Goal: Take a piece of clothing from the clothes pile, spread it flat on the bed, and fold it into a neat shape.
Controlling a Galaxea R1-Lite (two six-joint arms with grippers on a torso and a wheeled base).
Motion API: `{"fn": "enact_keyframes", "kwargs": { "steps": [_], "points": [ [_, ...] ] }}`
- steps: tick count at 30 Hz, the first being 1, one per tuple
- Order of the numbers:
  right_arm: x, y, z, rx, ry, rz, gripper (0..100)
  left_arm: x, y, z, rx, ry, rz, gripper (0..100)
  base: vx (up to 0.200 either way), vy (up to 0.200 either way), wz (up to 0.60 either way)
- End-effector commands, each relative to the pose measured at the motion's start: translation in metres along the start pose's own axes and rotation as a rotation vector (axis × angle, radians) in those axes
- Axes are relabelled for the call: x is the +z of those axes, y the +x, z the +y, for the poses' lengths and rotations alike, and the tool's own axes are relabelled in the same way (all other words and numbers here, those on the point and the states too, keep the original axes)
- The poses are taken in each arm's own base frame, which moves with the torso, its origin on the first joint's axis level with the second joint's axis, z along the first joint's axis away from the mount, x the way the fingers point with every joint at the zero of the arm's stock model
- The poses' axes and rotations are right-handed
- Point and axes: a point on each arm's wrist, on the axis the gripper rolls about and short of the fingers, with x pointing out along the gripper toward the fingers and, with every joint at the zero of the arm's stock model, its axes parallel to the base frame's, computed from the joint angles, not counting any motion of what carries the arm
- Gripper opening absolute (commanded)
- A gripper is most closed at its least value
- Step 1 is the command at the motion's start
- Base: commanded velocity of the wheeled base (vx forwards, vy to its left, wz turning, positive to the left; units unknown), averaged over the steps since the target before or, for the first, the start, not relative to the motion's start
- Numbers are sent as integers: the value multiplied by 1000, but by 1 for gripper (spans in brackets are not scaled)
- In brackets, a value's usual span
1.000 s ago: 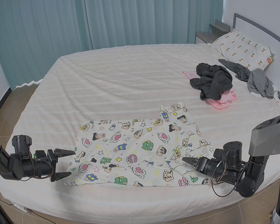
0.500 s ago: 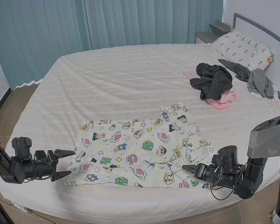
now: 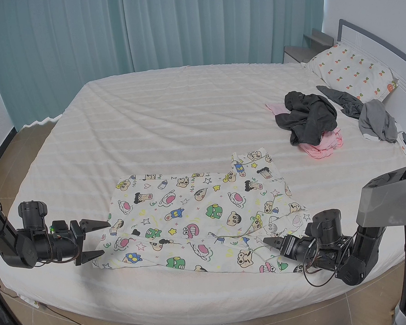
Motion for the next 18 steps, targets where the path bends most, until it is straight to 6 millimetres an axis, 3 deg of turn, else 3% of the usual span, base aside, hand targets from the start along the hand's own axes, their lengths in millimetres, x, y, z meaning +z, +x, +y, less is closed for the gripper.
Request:
{"fn": "enact_keyframes", "kwargs": {
  "steps": [1,18],
  "points": [
    [1,5,-1,-14,4,13,0,0,1,1,1,-3,2,100,0,0,0],
    [9,5,5,-13,10,-36,0,0,1,1,1,-3,2,100,0,0,0]
  ]
}}
